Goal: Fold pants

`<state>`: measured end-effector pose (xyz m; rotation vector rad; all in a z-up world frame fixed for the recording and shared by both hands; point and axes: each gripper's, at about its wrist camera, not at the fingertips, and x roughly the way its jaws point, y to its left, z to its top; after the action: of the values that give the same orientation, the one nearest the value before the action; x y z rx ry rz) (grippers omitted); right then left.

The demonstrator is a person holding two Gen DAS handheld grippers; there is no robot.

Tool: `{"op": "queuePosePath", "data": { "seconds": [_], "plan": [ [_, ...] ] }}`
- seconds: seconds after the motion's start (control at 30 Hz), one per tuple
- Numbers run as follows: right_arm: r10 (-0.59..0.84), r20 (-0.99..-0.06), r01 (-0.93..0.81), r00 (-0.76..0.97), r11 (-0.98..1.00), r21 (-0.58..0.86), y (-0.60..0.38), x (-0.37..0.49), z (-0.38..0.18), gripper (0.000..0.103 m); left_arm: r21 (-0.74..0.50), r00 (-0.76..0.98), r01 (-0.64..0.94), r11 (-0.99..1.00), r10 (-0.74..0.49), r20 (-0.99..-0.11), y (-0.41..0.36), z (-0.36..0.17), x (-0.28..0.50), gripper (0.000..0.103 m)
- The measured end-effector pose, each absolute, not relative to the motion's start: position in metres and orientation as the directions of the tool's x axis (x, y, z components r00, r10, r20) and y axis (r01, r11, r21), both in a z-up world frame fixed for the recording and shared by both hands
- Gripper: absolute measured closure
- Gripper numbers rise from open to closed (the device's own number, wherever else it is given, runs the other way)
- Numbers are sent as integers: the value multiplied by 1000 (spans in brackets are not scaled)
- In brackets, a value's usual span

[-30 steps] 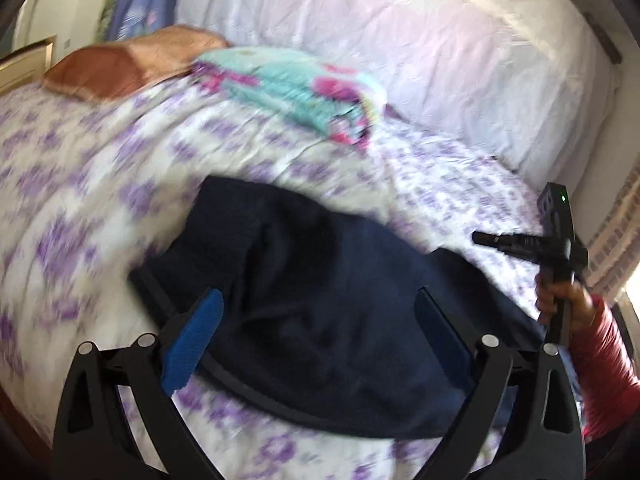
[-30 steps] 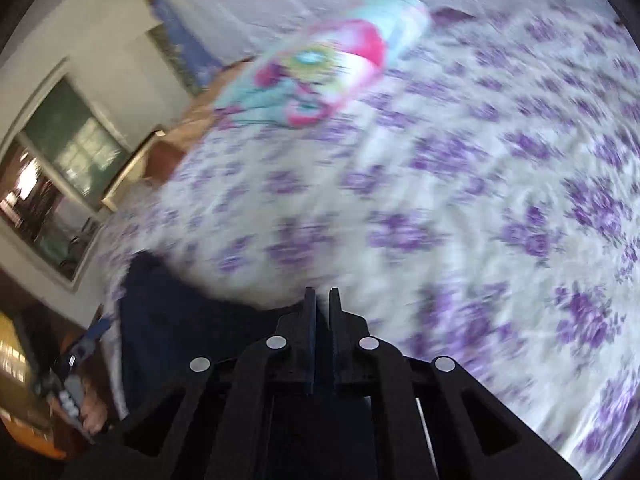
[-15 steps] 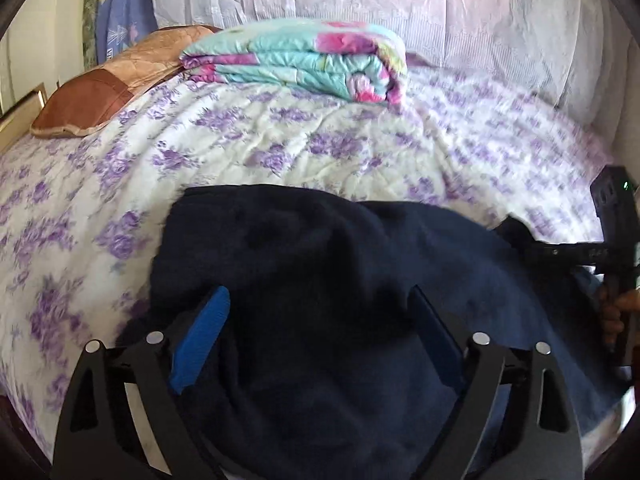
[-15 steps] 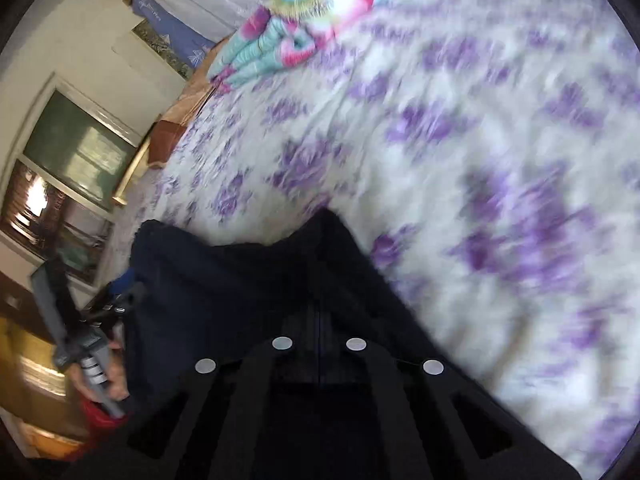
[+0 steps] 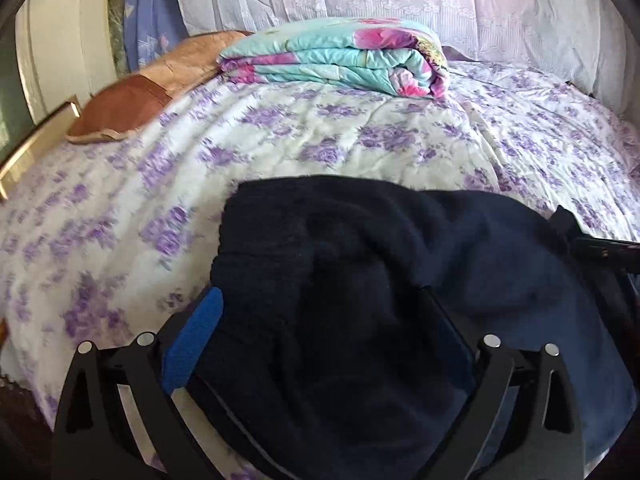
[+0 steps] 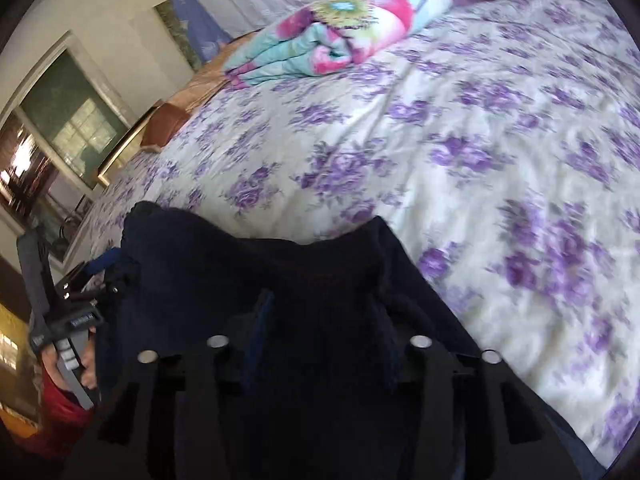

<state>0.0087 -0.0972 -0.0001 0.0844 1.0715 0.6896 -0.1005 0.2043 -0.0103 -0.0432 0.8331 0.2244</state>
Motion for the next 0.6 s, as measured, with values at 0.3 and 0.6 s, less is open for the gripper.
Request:
{"op": "queuePosePath", "data": {
  "seconds": [0.3,0.6],
  "plan": [
    [510,-768,-491,386,819,297,-168,-111,37,29,-126,705,-111,986,-11,-709,182,14,-141,8],
    [430,-750,-473,502,863,178,-187,-176,33,27,-157,681,-114,981,-38,-732,174,2,-153,6]
  ]
}}
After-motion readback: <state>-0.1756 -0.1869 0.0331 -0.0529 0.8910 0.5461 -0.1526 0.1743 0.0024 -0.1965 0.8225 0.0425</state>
